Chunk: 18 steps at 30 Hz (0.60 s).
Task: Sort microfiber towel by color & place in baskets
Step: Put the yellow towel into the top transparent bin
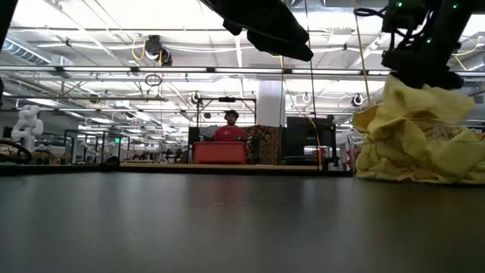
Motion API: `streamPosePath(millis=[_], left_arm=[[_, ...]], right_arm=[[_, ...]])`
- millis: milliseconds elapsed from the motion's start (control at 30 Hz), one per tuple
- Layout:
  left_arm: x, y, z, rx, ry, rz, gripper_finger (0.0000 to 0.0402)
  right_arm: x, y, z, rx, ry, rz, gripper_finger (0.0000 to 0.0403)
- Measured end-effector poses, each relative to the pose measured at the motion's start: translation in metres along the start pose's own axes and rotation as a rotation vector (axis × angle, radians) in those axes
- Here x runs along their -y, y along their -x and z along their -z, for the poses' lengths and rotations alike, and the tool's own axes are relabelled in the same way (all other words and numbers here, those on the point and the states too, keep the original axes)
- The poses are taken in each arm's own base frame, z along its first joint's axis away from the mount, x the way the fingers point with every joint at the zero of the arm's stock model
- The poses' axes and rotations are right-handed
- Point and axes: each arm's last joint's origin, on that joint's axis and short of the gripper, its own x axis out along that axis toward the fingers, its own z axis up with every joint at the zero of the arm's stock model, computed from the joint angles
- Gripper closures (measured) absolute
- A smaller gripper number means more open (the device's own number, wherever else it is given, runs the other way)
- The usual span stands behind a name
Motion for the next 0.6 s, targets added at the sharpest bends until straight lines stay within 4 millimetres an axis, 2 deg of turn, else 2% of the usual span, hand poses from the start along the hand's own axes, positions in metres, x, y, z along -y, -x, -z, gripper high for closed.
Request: streamPosePath(millis=[100,233,333,467,600], left_arm=[[0.000,0.000,0.000,0.000,-0.002,0.000,0.0063],[0.000,0.000,0.000,0.000,-0.002,-0.001,0.0063],[0.000,0.000,0.000,0.000,-0.002,-0.001,0.0063],[0.000,0.000,0.000,0.000,-0.001,-0.001,0.0063],[0.000,0.000,0.000,0.001,-0.001,-0.001,0.0063]], right_arm=[[0.004,0.010,0.000,0.002,0.007,0.071,0.0164],[0.005,0.020,-0.001,-0.022,0.015,0.065,0.0164],[0.005,0.023,0.003,-0.111,0.020,0.025,0.0167],[0.011,0.025,0.013,-0.249,0.014,0.092,0.0174],[0.015,0.029,0.019,-0.285,0.025,0.111,0.0182]])
